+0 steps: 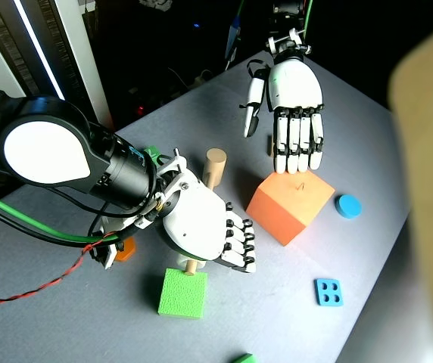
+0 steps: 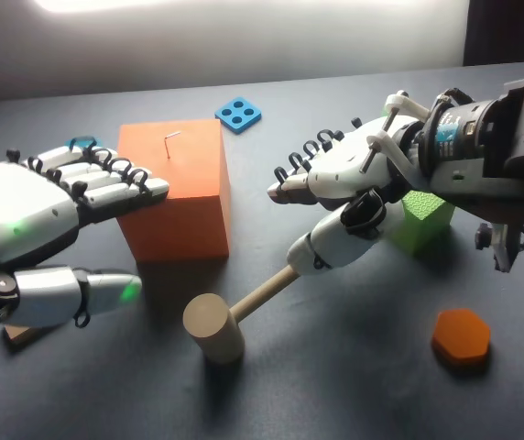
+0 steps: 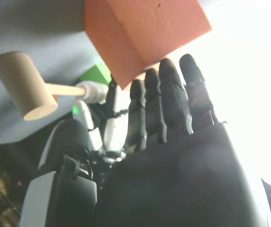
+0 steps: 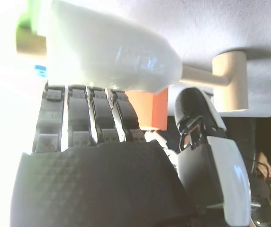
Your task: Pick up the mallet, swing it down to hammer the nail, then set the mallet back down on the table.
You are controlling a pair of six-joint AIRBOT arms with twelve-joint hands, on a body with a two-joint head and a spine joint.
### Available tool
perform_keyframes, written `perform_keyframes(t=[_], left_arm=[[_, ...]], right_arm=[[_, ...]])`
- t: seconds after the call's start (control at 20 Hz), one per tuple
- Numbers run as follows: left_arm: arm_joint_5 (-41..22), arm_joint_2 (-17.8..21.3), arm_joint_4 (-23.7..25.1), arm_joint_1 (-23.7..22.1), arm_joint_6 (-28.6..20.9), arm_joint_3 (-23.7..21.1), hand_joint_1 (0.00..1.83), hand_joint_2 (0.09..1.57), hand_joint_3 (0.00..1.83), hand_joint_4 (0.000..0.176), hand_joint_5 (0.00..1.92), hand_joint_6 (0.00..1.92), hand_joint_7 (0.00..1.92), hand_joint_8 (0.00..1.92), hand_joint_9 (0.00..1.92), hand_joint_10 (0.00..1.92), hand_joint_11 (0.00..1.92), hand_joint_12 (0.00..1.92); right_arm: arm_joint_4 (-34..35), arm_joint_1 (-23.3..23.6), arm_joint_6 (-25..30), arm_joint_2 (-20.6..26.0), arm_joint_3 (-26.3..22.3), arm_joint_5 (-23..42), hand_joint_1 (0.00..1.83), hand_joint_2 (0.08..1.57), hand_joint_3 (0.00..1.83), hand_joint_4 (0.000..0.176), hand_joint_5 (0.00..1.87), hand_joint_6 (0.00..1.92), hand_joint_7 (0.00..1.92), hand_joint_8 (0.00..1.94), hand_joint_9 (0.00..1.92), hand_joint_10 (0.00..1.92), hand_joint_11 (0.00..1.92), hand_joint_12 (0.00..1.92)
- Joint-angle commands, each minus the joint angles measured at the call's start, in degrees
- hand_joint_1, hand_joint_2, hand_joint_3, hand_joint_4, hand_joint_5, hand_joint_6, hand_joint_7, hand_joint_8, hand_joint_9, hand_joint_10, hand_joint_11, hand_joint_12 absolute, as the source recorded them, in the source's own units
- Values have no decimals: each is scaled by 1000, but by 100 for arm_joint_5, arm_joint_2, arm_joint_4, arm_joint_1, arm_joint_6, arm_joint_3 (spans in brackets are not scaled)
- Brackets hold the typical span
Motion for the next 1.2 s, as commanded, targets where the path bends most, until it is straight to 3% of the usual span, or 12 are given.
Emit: perform_keyframes(t=[0.0,0.05,0.2,0.25,0.3,0.35,0.4,0.45,0.55,0.65,0.95,1.15], left_arm=[[-382,0,-71,-20,-12,28,129,1333,0,0,118,1,105,4,97,1,0,117],[-382,0,-71,-21,-12,28,61,1344,1,0,57,3,48,5,39,2,0,23],[-382,0,-71,-21,-12,26,46,1342,1,0,58,3,77,10,72,11,15,9],[-382,0,-71,-21,-12,26,75,1337,0,0,70,6,82,9,77,9,20,13],[-382,0,-71,-21,-12,26,94,1329,0,0,91,10,99,11,92,11,35,23],[-382,0,-71,-21,-12,26,94,1329,0,0,91,10,99,11,92,11,35,23],[-382,2,-71,-21,-12,27,79,1330,0,0,102,8,107,8,95,7,32,27],[-382,3,-71,-21,-12,28,67,1331,0,0,99,5,103,4,90,4,24,27],[-378,3,-71,-22,-12,29,67,1331,0,0,99,5,103,4,90,4,24,27],[-355,3,-71,-28,-12,27,56,1334,0,0,86,0,101,1,97,3,30,41],[-300,7,2,-45,-12,25,49,1330,0,0,74,3,78,5,75,4,0,137],[-267,7,68,-45,-12,21,0,1338,1,0,3,1,0,0,4,1,0,0]], right_arm=[[-97,63,-9,47,-41,365,0,1254,14,0,0,0,0,0,0,0,0,0],[-97,67,-13,55,-60,366,0,1250,12,0,0,0,0,0,0,0,0,0],[-97,168,-6,88,-90,366,0,1243,7,0,0,0,0,0,0,0,0,0],[-97,224,28,108,-104,365,815,1121,0,0,231,16,250,18,252,27,191,141],[-97,278,55,129,-128,359,1024,1028,24,0,269,5,315,10,336,18,161,472],[-98,289,56,133,-135,357,1024,1028,24,0,269,5,315,10,336,18,161,472],[-98,327,70,147,-166,356,1074,983,0,0,163,1,176,0,187,0,5,649],[-99,329,70,148,-182,358,1049,957,0,0,134,2,133,4,145,2,0,544],[-99,312,70,147,-192,362,1049,957,0,0,134,2,133,4,145,2,0,544],[-99,268,65,143,-214,370,1103,893,0,0,8,1,4,0,5,0,0,170],[-99,127,52,89,-246,393,1130,819,0,0,0,0,0,0,0,0,0,3],[-99,-30,-1,-37,-183,469,1146,784,0,0,0,0,0,0,0,0,0,0]])
